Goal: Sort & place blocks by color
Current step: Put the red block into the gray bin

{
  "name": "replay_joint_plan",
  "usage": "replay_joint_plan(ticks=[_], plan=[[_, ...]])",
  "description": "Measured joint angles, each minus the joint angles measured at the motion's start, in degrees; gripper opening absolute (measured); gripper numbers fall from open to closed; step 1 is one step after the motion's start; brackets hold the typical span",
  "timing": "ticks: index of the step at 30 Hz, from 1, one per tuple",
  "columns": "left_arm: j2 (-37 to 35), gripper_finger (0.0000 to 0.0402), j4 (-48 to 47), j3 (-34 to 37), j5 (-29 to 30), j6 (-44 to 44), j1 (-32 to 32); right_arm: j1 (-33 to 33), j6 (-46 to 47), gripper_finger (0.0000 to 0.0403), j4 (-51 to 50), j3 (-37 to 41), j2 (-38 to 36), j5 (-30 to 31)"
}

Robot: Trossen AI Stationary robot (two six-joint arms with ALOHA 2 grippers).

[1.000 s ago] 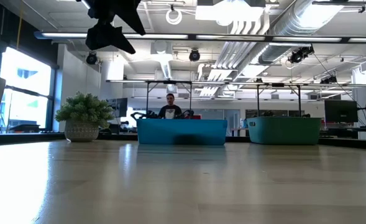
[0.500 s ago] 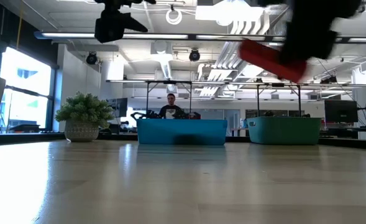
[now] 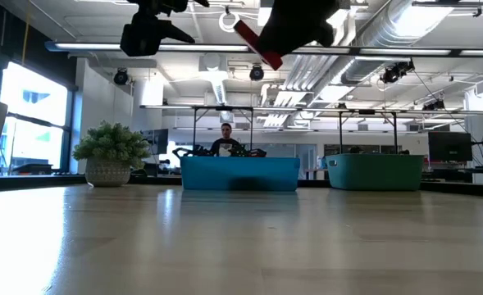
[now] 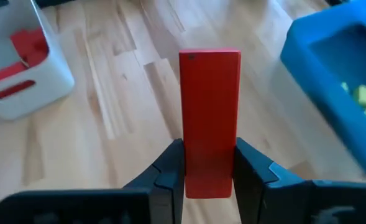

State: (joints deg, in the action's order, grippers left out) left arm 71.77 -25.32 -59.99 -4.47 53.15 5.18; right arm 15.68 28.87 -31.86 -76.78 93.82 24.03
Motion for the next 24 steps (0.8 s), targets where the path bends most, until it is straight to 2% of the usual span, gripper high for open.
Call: replay_joint_plan(ticks=[6,14,24], plan=[[0.76,0.0227,0.12,-0.02,0.2,4.35,2.11,-4.53,-11.87,0.0076,-0.08,-0.19,0.0,-4.0],[5.22,0.0227,2.02,-0.03,0.63,8.19,5.14,-9.08,-24.57,0.0076,-0.09,-0.19,0.0,-7.32],[10.59,0.0227,11.77,-0.02,0.61,10.03,7.35,-13.66,-29.17,0.0076,-3.15,-0.19,0.0,-8.22]])
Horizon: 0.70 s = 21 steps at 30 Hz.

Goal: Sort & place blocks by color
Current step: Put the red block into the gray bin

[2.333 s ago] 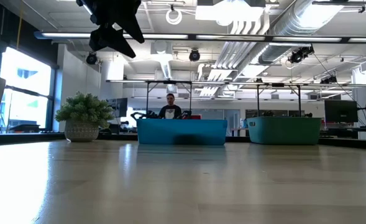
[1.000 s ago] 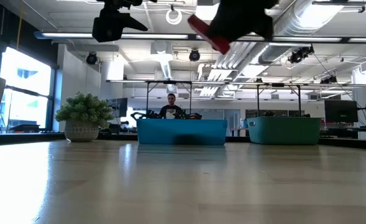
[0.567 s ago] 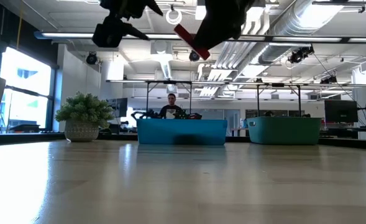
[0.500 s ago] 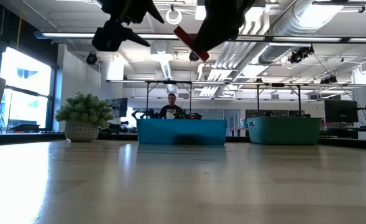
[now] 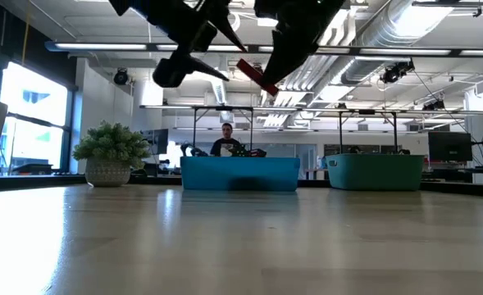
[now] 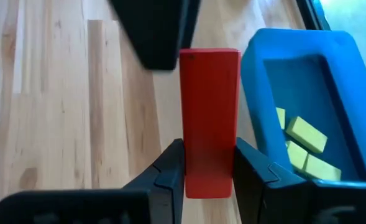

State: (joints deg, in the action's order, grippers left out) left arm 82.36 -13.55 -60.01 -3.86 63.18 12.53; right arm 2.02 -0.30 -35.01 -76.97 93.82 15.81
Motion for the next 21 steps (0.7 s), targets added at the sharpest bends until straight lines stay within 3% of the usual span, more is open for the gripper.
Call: replay_joint_plan(ticks=[17,21], plan=[[4.33,0.0227,4.89,0.0,0.04,1.2,1.78,-0.89,-2.74,0.0076,2.29,-0.05,-0.02,-2.55],[4.33,0.0211,5.32,0.02,0.04,1.18,1.78,-0.89,-2.74,0.0076,2.54,-0.04,-0.02,-2.45]])
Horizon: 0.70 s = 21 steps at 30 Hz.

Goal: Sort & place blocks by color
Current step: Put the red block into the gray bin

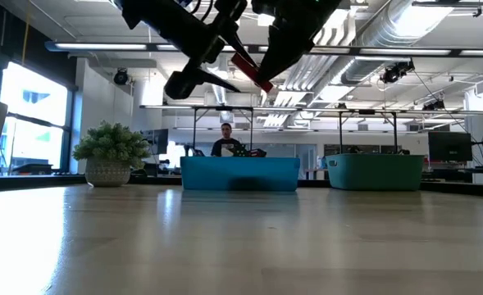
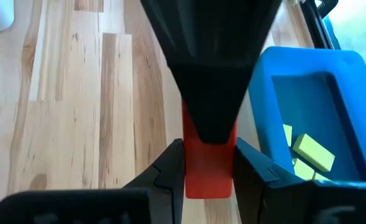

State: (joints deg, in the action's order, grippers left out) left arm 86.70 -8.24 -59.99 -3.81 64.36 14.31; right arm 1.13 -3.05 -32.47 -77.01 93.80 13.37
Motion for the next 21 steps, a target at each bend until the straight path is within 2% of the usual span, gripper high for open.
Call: replay_joint_plan(ticks=[15,18,21], plan=[[-0.02,0.0061,1.98,0.0,-1.08,-4.09,-0.07,0.0,2.01,0.0076,0.94,0.0,0.0,2.64],[-0.02,0.004,1.76,0.0,-0.27,-5.77,-0.05,-0.01,2.82,0.0076,0.85,0.0,0.0,2.77],[-0.02,0.0037,1.65,0.0,0.08,-7.88,-0.07,0.0,3.02,0.0076,0.83,0.0,0.0,2.64]])
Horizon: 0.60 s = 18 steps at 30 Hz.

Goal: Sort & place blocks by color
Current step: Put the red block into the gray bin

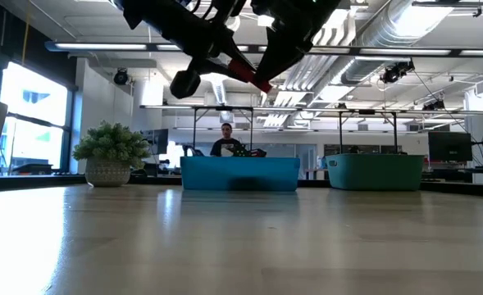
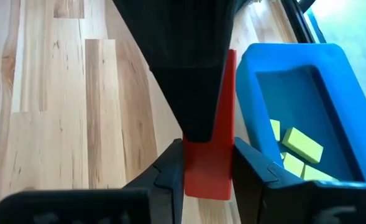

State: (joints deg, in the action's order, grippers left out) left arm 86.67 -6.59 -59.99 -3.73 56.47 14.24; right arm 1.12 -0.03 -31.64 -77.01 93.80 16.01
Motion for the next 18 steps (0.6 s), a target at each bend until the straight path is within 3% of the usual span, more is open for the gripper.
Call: replay_joint_plan(ticks=[7,18], plan=[[-0.02,0.0037,-0.18,0.0,-0.08,-3.42,-0.67,0.48,1.87,0.0091,-0.07,0.0,0.0,-0.2],[-1.0,0.0037,-1.93,0.02,-2.28,-10.08,-1.09,2.05,13.16,0.0208,-0.33,0.01,-0.16,-1.73]])
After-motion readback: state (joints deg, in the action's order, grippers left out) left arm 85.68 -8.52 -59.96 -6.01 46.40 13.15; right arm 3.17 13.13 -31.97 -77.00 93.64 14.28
